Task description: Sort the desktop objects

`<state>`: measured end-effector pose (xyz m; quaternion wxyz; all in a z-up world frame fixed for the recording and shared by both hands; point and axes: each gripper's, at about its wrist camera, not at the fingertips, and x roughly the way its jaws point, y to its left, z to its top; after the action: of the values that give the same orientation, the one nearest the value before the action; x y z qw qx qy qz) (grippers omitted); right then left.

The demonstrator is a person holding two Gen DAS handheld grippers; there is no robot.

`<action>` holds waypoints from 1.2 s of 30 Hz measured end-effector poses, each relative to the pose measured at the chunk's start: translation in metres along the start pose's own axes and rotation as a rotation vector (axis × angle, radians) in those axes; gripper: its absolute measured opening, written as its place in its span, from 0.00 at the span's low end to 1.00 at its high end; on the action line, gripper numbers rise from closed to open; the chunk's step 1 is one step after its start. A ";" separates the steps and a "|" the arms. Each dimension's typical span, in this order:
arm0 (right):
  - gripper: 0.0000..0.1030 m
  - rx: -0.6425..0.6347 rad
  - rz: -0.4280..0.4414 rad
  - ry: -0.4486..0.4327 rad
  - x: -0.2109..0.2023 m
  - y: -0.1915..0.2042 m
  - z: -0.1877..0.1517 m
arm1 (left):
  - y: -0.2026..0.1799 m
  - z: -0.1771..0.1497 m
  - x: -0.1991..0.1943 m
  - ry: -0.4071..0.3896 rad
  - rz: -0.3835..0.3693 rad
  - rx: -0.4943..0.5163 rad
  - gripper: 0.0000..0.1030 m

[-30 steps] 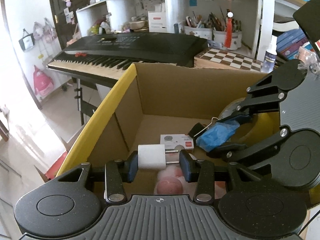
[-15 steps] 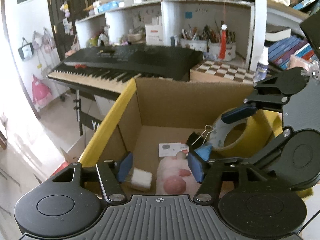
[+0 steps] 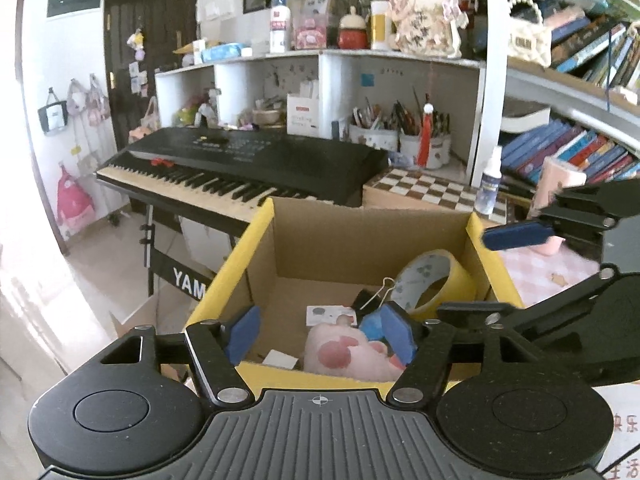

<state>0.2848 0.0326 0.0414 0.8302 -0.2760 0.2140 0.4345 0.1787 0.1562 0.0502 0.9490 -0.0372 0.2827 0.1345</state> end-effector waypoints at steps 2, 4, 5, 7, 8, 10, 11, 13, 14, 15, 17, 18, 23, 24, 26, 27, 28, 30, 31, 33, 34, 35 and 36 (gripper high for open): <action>0.62 0.050 -0.036 -0.025 -0.011 0.001 -0.002 | 0.006 -0.002 -0.006 -0.007 -0.005 -0.023 0.71; 0.62 0.097 -0.079 -0.057 -0.022 0.003 -0.005 | 0.012 -0.004 -0.011 -0.011 -0.010 -0.041 0.71; 0.62 0.121 -0.101 -0.073 -0.028 0.004 -0.007 | 0.014 -0.005 -0.013 -0.013 -0.011 -0.049 0.71; 0.62 0.171 -0.143 -0.098 -0.038 0.007 -0.012 | 0.019 -0.007 -0.019 -0.019 -0.014 -0.062 0.72; 0.62 0.196 -0.164 -0.109 -0.043 0.009 -0.015 | 0.021 -0.009 -0.021 -0.021 -0.017 -0.066 0.72; 0.62 0.240 -0.202 -0.123 -0.053 0.013 -0.021 | 0.023 -0.013 -0.026 -0.025 -0.020 -0.068 0.72; 0.62 0.260 -0.219 -0.127 -0.057 0.015 -0.023 | 0.024 -0.015 -0.028 -0.027 -0.021 -0.068 0.72; 0.62 0.317 -0.259 -0.133 -0.066 0.021 -0.029 | 0.027 -0.020 -0.033 -0.031 -0.024 -0.072 0.72; 0.62 0.345 -0.279 -0.134 -0.070 0.024 -0.032 | 0.028 -0.022 -0.035 -0.032 -0.025 -0.075 0.72; 0.62 0.376 -0.303 -0.132 -0.075 0.028 -0.035 | 0.030 -0.025 -0.038 -0.035 -0.025 -0.078 0.72; 0.62 0.428 -0.340 -0.126 -0.082 0.036 -0.041 | 0.033 -0.029 -0.044 -0.039 -0.021 -0.082 0.72; 0.62 0.462 -0.360 -0.120 -0.086 0.040 -0.043 | 0.035 -0.033 -0.047 -0.041 -0.016 -0.085 0.72; 0.62 0.572 -0.414 -0.099 -0.100 0.066 -0.056 | 0.044 -0.049 -0.064 -0.036 -0.005 -0.092 0.72; 0.62 0.583 -0.422 -0.095 -0.103 0.073 -0.058 | 0.045 -0.054 -0.068 -0.031 -0.005 -0.090 0.72; 0.62 0.596 -0.432 -0.087 -0.108 0.087 -0.062 | 0.048 -0.062 -0.077 -0.024 -0.005 -0.084 0.72; 0.62 0.602 -0.434 -0.080 -0.111 0.094 -0.064 | 0.049 -0.065 -0.080 -0.021 -0.005 -0.082 0.72; 0.62 0.605 -0.433 -0.074 -0.113 0.099 -0.066 | 0.050 -0.070 -0.085 -0.018 -0.004 -0.079 0.72; 0.62 0.607 -0.429 -0.058 -0.118 0.114 -0.071 | 0.051 -0.077 -0.092 -0.009 -0.006 -0.073 0.73; 0.62 0.607 -0.426 -0.049 -0.120 0.121 -0.073 | 0.051 -0.081 -0.096 -0.003 -0.006 -0.069 0.73; 0.62 0.607 -0.421 -0.035 -0.122 0.134 -0.076 | 0.050 -0.087 -0.101 0.006 -0.003 -0.058 0.73; 0.62 0.607 -0.419 -0.028 -0.124 0.139 -0.077 | 0.050 -0.090 -0.105 0.009 -0.001 -0.053 0.73; 0.62 0.608 -0.416 -0.019 -0.125 0.146 -0.079 | 0.050 -0.094 -0.108 0.012 0.001 -0.048 0.73; 0.62 0.609 -0.414 -0.011 -0.127 0.153 -0.081 | 0.050 -0.097 -0.111 0.015 0.002 -0.041 0.74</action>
<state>0.0797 -0.0243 0.0133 0.9458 -0.0515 0.2686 0.1751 0.0248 0.1636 0.0296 0.9457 -0.0575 0.2870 0.1411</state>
